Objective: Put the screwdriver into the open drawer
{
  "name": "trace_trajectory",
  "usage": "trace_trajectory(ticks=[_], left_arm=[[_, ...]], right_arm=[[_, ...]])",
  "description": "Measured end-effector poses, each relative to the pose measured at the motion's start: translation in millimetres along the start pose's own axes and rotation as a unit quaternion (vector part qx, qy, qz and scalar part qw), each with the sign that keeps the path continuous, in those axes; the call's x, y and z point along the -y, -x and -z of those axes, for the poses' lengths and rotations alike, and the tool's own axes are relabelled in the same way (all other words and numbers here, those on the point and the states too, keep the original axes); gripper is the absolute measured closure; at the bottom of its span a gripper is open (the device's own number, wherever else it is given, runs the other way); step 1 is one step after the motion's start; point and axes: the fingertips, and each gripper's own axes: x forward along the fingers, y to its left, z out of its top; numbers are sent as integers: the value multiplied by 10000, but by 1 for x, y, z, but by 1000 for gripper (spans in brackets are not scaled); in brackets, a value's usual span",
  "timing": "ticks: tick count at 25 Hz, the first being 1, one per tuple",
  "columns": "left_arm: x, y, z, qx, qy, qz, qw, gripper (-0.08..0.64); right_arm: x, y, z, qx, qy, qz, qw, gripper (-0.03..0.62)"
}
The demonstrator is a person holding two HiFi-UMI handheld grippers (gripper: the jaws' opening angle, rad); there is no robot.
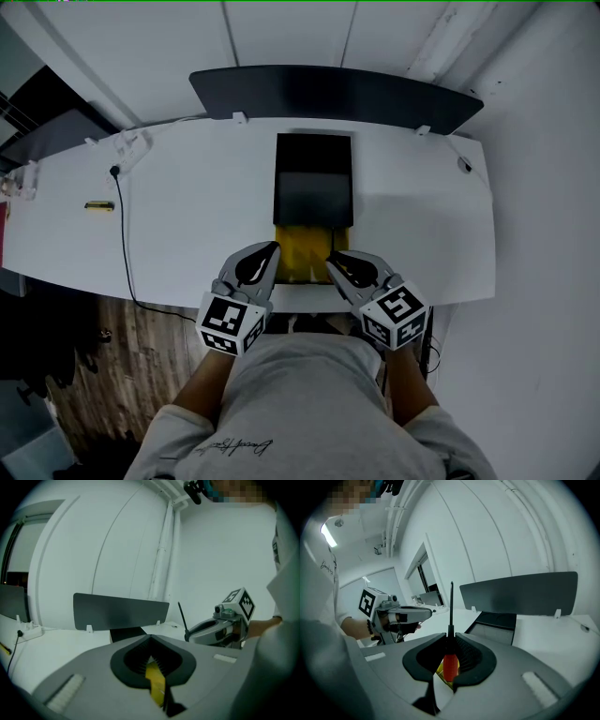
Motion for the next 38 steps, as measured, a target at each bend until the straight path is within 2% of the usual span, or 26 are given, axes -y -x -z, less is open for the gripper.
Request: trace_trajectory(ticks=[8, 14, 21, 38], left_arm=[[-13, -8, 14, -152, 83, 112, 9998, 560], [-22, -18, 26, -259, -99, 108, 9996, 560], [-31, -28, 40, -354, 0, 126, 9993, 560], [-52, -41, 71, -538, 266, 84, 9982, 560]], right_arm=[[9, -15, 14, -326, 54, 207, 9992, 518], [17, -28, 25, -621, 293, 310, 9972, 518], [31, -44, 39, -944, 528, 441, 9932, 517], [44, -80, 87, -1839, 963, 265, 9779, 517]])
